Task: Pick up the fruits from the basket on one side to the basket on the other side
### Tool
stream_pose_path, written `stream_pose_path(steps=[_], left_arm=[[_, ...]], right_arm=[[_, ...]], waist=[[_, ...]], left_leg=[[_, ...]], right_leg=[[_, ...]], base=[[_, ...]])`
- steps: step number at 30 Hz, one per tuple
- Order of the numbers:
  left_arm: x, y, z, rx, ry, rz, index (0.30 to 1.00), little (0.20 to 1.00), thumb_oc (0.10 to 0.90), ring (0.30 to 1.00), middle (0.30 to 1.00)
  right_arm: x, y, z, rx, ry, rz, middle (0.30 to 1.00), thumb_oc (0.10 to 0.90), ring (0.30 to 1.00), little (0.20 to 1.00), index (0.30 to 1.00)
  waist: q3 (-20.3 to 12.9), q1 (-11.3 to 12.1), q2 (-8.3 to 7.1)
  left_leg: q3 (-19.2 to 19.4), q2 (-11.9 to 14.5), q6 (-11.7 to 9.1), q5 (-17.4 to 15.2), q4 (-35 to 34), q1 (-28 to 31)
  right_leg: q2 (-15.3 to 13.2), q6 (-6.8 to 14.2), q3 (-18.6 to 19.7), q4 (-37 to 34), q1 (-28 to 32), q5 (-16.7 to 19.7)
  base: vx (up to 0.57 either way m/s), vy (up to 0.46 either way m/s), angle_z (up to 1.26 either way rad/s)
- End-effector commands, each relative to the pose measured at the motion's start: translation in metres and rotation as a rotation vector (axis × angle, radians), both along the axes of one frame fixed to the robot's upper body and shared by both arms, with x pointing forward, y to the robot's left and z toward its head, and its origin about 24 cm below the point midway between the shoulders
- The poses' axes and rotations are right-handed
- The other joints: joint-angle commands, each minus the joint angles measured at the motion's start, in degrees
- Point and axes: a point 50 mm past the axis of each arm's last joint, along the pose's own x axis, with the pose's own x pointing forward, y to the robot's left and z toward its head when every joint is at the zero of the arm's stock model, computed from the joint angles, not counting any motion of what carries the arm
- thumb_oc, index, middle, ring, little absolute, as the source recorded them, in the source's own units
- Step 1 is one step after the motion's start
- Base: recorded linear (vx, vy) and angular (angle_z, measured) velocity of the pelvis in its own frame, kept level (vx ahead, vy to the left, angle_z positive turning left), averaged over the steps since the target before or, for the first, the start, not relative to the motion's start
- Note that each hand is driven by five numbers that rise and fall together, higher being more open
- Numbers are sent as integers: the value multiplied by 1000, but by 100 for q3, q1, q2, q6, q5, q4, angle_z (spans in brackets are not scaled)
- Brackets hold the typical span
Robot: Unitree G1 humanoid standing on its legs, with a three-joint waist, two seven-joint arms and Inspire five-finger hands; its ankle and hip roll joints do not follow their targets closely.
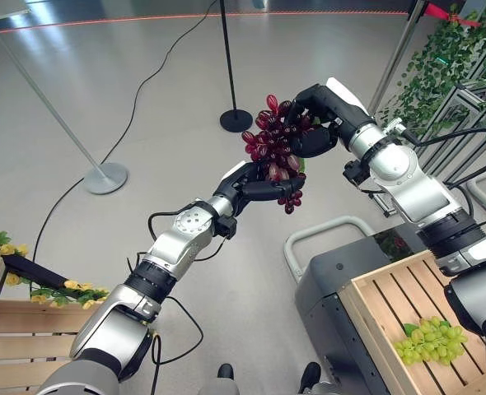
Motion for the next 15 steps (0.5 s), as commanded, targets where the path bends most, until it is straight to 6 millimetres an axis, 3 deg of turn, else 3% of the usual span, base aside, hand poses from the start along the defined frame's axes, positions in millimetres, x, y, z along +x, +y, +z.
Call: stream_pose_path(steps=[1, 6, 7, 11, 12, 13, 14, 15], left_arm=[[10, -32, 24, -79, -82, -56, 900, 900, 800, 900, 900], [14, -25, 26, -145, -139, 70, 900, 900, 800, 900, 900], [14, -24, 27, -170, -156, 89, 300, 300, 400, 300, 300], [13, -21, 28, -189, -185, 137, 300, 300, 400, 300, 300], [13, -19, 28, -192, -200, 164, 300, 300, 400, 300, 300], [12, -18, 28, -194, -203, 167, 300, 300, 400, 300, 300], [12, -17, 27, -194, -208, 172, 300, 300, 400, 300, 300], [11, -17, 28, -194, -212, 176, 300, 300, 400, 300, 300]], right_arm=[[-13, 55, 58, 55, -177, 211, 300, 400, 300, 300, 300], [-15, 63, 56, 41, -164, 239, 300, 400, 300, 300, 300], [-15, 64, 55, 37, -160, 242, 300, 400, 300, 300, 300], [-15, 65, 51, 25, -126, 250, 300, 400, 300, 300, 300], [-14, 65, 46, -2, -88, 250, 531, 554, 531, 531, 531], [-14, 65, 45, -6, -81, 249, 594, 596, 594, 594, 594], [-13, 64, 44, -15, -65, 245, 900, 800, 900, 900, 900], [-12, 63, 43, -22, -55, 241, 900, 800, 900, 900, 900]], waist=[[-1206, 76, -225], [-1206, 72, -257], [-1208, 73, -264], [-1198, 66, -278], [-1192, 65, -295], [-1189, 67, -297], [-1184, 76, -306], [-1181, 76, -310]], left_leg=[[39, -85, -46, 226, -90, -277], [31, -87, -47, 244, -90, -289], [32, -85, -52, 248, -90, -297], [34, -82, -58, 249, -90, -303], [35, -81, -63, 252, -90, -307], [35, -80, -64, 253, -90, -307], [32, -77, -67, 257, -90, -312], [35, -73, -69, 259, -90, -312]], right_leg=[[-132, 30, 282, 14, 439, -328], [-126, 22, 287, 14, 435, -325], [-127, 18, 284, 8, 434, -323], [-126, 13, 282, 9, 428, -324], [-128, 12, 275, 6, 432, -327], [-130, 11, 270, 6, 434, -326], [-134, 12, 257, 6, 434, -324], [-136, 13, 250, 6, 436, -323]], base=[[0, 0, 0], [0, 0, 0], [0, 0, 0], [0, 0, 0], [0, 0, 0], [0, 0, 0], [0, 0, 0], [0, 0, 0]])
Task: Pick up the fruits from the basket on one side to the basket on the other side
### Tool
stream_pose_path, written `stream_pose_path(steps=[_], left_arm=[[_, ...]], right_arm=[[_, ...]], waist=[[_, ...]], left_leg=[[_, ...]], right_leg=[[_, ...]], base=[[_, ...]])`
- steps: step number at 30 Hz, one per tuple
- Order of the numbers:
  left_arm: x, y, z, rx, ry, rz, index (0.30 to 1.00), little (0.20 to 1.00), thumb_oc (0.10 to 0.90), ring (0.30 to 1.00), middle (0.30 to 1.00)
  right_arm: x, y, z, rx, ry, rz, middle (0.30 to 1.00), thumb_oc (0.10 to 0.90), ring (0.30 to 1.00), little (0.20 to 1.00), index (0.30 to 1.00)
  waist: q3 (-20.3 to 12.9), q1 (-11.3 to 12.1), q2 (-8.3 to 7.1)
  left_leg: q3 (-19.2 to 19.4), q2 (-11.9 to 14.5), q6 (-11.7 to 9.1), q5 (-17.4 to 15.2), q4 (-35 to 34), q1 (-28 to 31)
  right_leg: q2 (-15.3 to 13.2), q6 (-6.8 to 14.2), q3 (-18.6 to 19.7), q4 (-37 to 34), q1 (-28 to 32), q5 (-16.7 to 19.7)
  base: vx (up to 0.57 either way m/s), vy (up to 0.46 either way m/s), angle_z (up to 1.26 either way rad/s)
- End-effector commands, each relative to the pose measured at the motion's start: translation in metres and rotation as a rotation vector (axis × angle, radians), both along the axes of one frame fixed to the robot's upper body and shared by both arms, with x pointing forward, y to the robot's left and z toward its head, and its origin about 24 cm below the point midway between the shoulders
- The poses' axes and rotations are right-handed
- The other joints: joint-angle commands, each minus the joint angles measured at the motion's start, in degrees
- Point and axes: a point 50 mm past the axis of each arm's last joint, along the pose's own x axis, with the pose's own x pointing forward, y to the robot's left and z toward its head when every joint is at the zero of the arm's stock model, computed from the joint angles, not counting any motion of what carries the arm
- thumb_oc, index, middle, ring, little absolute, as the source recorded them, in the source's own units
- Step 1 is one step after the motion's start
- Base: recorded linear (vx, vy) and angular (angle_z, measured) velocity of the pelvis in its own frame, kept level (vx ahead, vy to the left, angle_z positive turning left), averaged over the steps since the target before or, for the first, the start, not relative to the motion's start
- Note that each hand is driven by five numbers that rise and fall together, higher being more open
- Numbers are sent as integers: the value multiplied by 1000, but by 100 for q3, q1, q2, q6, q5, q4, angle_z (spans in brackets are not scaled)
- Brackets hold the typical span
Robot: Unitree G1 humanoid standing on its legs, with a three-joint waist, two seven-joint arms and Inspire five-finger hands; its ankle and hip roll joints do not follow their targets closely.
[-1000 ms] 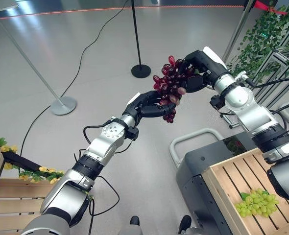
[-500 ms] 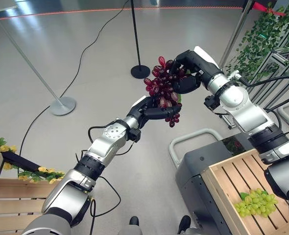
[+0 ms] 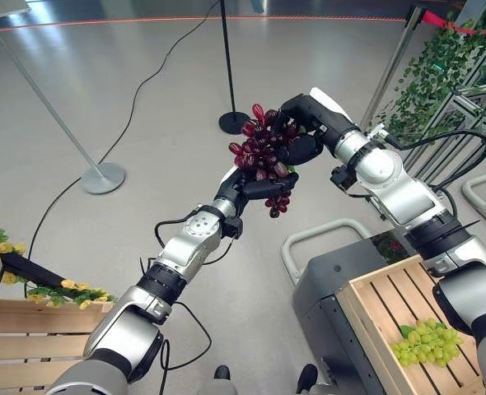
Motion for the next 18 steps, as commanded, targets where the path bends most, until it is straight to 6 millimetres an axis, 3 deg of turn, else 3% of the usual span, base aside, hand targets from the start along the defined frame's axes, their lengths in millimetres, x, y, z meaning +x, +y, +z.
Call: stream_pose_path(steps=[1, 11, 18], left_arm=[[8, -13, 39, -121, -224, 11, 300, 300, 400, 300, 300], [7, -6, 39, -113, -223, 38, 300, 300, 400, 300, 300], [6, 10, 24, -94, -181, 97, 300, 300, 400, 300, 300]], right_arm=[[-10, 44, 47, -7, -110, 177, 900, 800, 900, 900, 900], [2, 29, 26, -165, 58, 106, 900, 800, 900, 900, 900], [7, 8, 30, -136, 45, 20, 900, 800, 900, 900, 900]], waist=[[-1135, 69, -236], [-1117, 78, -273], [-1096, 94, -285]], left_leg=[[27, -81, -68, 256, -92, -320], [44, -72, -76, 267, -92, -309], [34, -78, -74, 260, -92, -302]], right_leg=[[-146, 18, 237, 6, 440, -322], [-164, 24, 197, 6, 463, -304], [-173, 37, 202, 6, 478, -306]], base=[[0, 0, 0], [0, 0, 0], [0, 0, 0]])
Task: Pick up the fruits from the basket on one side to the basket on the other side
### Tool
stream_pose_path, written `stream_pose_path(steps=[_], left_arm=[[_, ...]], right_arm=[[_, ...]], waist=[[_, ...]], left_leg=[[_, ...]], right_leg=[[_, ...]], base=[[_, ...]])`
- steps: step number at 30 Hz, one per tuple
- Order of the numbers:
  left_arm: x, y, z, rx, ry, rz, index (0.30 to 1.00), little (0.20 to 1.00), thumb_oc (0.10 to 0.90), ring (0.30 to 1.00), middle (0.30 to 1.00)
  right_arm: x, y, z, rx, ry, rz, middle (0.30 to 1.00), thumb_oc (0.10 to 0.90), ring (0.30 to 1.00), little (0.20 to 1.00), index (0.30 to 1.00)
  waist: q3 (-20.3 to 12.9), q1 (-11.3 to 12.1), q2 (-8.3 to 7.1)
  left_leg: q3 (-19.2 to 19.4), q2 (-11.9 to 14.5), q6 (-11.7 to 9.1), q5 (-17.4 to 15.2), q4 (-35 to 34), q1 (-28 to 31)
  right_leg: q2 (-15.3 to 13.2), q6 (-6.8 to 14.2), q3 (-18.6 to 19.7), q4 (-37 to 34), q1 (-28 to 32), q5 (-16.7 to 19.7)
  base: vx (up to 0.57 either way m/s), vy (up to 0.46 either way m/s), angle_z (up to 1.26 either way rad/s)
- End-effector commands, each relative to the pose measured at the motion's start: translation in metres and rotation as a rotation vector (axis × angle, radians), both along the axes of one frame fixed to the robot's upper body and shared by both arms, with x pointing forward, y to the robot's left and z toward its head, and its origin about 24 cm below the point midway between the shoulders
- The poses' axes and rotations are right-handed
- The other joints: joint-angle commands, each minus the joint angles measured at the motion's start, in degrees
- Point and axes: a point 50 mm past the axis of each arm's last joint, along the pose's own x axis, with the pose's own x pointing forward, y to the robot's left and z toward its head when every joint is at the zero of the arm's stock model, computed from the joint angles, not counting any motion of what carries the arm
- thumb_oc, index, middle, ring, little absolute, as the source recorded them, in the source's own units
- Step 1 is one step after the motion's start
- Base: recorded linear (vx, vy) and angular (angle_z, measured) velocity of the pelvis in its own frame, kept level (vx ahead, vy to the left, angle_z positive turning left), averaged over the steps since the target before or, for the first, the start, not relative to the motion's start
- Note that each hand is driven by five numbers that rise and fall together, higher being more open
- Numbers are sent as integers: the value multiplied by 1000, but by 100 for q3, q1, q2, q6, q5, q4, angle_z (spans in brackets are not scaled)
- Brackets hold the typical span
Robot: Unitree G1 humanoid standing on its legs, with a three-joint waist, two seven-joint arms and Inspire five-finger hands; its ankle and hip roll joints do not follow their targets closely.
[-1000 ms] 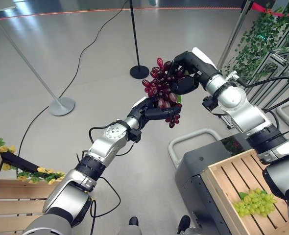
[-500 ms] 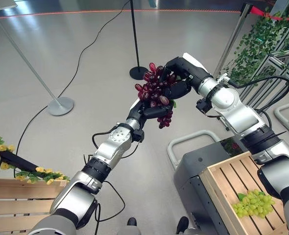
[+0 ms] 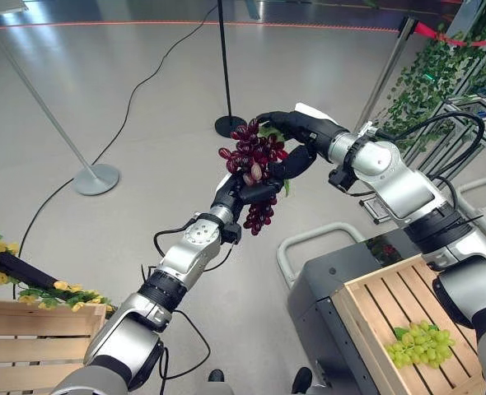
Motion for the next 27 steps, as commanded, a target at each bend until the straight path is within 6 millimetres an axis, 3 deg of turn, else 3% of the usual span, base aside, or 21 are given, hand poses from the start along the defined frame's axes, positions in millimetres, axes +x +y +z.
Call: stream_pose_path(steps=[1, 6, 14, 19, 21, 25, 26, 27], left_arm=[[10, 6, 37, -93, -217, 51, 300, 300, 400, 300, 300], [5, 26, 24, -62, -203, 116, 300, 300, 400, 300, 300], [-7, 45, 3, -77, -170, 217, 300, 300, 400, 300, 300], [-17, 54, -12, -90, -155, 267, 300, 300, 400, 300, 300], [-22, 59, -16, -63, -165, 271, 300, 300, 400, 300, 300], [-27, 62, -14, 4, -190, 248, 300, 300, 400, 300, 300], [-29, 64, -11, 32, -209, 231, 300, 300, 400, 300, 300], [-30, 64, -10, 37, -213, 227, 300, 300, 400, 300, 300]], right_arm=[[6, 0, 31, -30, -110, -29, 900, 800, 900, 900, 900], [0, -19, 28, 75, -137, -45, 900, 800, 900, 900, 900], [-19, -20, 4, 280, -166, 12, 900, 800, 900, 900, 900], [-30, -15, -27, 394, -133, 22, 900, 800, 900, 900, 900], [-32, -15, -50, 440, -73, 5, 900, 800, 900, 900, 900], [-36, -16, -79, 488, -9, -44, 900, 800, 900, 900, 900], [-38, -17, -95, 513, 36, -72, 900, 800, 900, 900, 900], [-39, -17, -98, 512, 42, -76, 900, 800, 900, 900, 900]], waist=[[-992, 97, -119], [-939, 71, -109], [-866, 79, -56], [-813, 156, -9], [-791, 226, 19], [-776, 338, 63], [-753, 427, 119], [-748, 444, 129]], left_leg=[[29, -79, -72, 258, -99, -305], [21, -96, -43, 244, -99, -316], [1, -137, 8, 200, -99, -299], [-31, -196, 67, 154, -99, -297], [-74, -253, 117, 125, -99, -285], [-171, -345, 207, 103, -99, -295], [-299, -416, 302, 121, -99, -337], [-326, -437, 327, 128, -99, -349]], right_leg=[[-180, 41, 193, 8, 482, -305], [-179, 42, 224, 18, 464, -321], [-209, 58, 239, 21, 464, -342], [-264, 92, 206, 22, 466, -349], [-301, 114, 160, 50, 488, -362], [-381, 169, 88, 216, 477, -416], [-465, 208, 44, 581, 438, -532], [-494, 218, 37, 694, 415, -553]], base=[[0, 0, 0], [0, 0, 0], [3, 15, 0], [1, 72, -2], [4, 93, 0], [14, 99, 2], [11, 88, 6], [19, 125, 6]])
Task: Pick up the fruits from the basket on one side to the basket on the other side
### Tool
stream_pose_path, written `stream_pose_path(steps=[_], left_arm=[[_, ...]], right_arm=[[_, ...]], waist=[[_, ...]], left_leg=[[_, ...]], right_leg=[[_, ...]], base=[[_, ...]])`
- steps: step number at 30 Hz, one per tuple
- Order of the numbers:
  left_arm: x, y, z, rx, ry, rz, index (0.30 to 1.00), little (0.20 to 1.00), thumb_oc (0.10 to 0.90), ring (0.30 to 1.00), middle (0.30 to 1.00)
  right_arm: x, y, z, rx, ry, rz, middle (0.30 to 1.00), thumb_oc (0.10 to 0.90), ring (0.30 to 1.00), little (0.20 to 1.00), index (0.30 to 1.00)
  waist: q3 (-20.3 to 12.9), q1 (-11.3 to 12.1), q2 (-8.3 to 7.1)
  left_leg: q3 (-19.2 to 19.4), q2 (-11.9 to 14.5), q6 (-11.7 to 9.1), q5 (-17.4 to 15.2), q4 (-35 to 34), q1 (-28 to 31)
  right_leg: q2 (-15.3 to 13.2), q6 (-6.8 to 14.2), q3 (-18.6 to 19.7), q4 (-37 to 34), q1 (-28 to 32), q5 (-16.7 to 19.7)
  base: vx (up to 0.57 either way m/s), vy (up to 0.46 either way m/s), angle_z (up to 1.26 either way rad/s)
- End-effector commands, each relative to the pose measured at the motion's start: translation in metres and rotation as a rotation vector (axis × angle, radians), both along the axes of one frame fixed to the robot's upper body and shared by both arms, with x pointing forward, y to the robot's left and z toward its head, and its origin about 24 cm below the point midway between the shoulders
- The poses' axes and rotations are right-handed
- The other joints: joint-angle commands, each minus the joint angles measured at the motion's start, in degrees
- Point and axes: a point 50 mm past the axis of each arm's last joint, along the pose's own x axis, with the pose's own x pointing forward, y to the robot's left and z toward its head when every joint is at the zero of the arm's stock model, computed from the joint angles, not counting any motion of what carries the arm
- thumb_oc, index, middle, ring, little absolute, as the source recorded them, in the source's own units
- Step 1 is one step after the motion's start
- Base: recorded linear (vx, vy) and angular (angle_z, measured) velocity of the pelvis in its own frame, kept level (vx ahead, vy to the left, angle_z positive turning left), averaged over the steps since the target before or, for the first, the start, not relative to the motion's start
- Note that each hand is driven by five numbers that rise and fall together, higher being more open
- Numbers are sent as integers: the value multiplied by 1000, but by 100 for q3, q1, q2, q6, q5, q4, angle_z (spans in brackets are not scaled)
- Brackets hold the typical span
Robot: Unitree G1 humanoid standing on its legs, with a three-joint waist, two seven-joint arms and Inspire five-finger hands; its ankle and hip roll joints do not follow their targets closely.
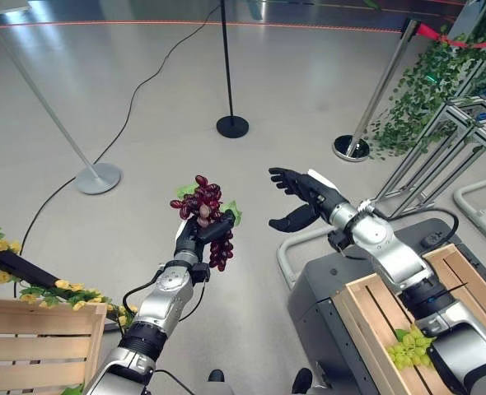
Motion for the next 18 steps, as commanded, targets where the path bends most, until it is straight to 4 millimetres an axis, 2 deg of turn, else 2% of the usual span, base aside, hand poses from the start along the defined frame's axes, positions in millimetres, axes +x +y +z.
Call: stream_pose_path(steps=[1, 3, 4, 5, 6, 7, 8, 10, 11, 12, 13, 15, 17, 18], left_arm=[[21, -6, 73, 57, -377, -106, 300, 300, 400, 300, 300], [18, -7, 79, 74, -401, -150, 300, 300, 400, 300, 300], [16, -9, 80, 77, -408, -180, 300, 300, 400, 300, 300], [15, -9, 79, 78, -409, -184, 300, 300, 400, 300, 300], [14, -12, 75, 77, -409, -215, 300, 300, 400, 300, 300], [14, -12, 75, 78, -409, -218, 300, 300, 400, 300, 300], [17, -17, 75, 77, -415, -250, 300, 300, 400, 300, 300], [20, -22, 75, 74, -415, -273, 300, 300, 400, 300, 300], [24, -28, 75, 66, -417, -301, 300, 300, 400, 300, 300], [25, -31, 74, 55, -415, -316, 300, 300, 400, 300, 300], [25, -33, 74, 49, -415, -322, 300, 300, 400, 300, 300], [21, -37, 69, 20, -413, -304, 300, 300, 400, 300, 300], [18, -39, 68, 12, -413, -311, 300, 300, 400, 300, 300], [14, -41, 68, -5, -411, -321, 300, 300, 400, 300, 300]], right_arm=[[5, 0, 25, 140, -183, -42, 900, 800, 900, 900, 900], [-4, -4, 7, 133, -148, -65, 900, 800, 900, 900, 900], [-13, -9, -10, 132, -105, -90, 900, 800, 900, 900, 900], [-15, -11, -14, 133, -93, -92, 900, 800, 900, 900, 900], [-22, -16, -30, 134, -46, -119, 900, 800, 900, 900, 900], [-23, -17, -31, 133, -38, -122, 900, 800, 900, 900, 900], [-27, -25, -42, 125, -1, -150, 900, 800, 900, 900, 900], [-28, -30, -50, 116, 21, -170, 900, 800, 900, 900, 900], [-29, -35, -58, 115, 51, -197, 900, 800, 900, 900, 900], [-30, -39, -64, 121, 79, -214, 900, 800, 900, 900, 900], [-30, -41, -66, 122, 94, -223, 900, 800, 900, 900, 900], [-34, -41, -77, 142, 174, -217, 900, 800, 900, 900, 900], [-39, -44, -84, 144, 202, -222, 900, 800, 900, 900, 900], [-47, -46, -93, 132, 235, -219, 900, 800, 900, 900, 900]], waist=[[-704, 246, 162], [-572, 203, 272], [-441, 98, 334], [-436, 72, 355], [-394, -104, 351], [-403, -130, 358], [-406, -307, 350], [-398, -444, 330], [-390, -572, 289], [-388, -620, 262], [-386, -623, 253], [-364, -499, 164], [-339, -459, 119], [-314, -407, 74]], left_leg=[[-397, -469, 393, 136, -46, -376], [-681, -607, 526, 221, -8, -463], [-870, -651, 571, 240, 24, -456], [-909, -643, 577, 254, 24, -473], [-1163, -663, 583, 246, 37, -463], [-1200, -658, 584, 250, 38, -477], [-1497, -666, 579, 202, 64, -502], [-1741, -697, 568, 123, 77, -518], [-1980, -737, 547, 46, 53, -509], [-2122, -731, 511, 32, 43, -536], [-2193, -705, 490, 40, 42, -549], [-2072, -348, 228, 158, 113, -667], [-2017, -189, 126, 224, 168, -712], [-1843, -13, 36, 320, 273, -821]], right_leg=[[-577, 250, 112, 1295, 288, -543], [-653, 293, 486, 2606, -431, -244], [-610, 206, 885, 3140, -806, -205], [-574, 177, 953, 3130, -853, -184], [-339, 87, 1426, 2636, -889, -280], [-294, 79, 1480, 2542, -894, -267], [-102, 54, 2017, 1878, -899, -317], [25, 89, 2426, 1421, -895, -305], [190, 126, 2833, 968, -861, -212], [310, 118, 3045, 864, -838, -222], [344, 98, 3054, 864, -773, -279], [266, 43, 2621, 735, -504, -390], [309, -41, 2493, 642, -363, -420], [320, -115, 2232, 602, -253, -464]], base=[[16, 105, 7], [37, 88, 22], [73, -4, 48], [173, -164, 102], [138, -167, 114], [189, -336, 156], [118, -308, 129], [116, -332, 118], [107, -360, 148], [96, -350, 175], [69, -380, 155], [94, -411, 152], [88, -273, 83], [41, -185, 56]])
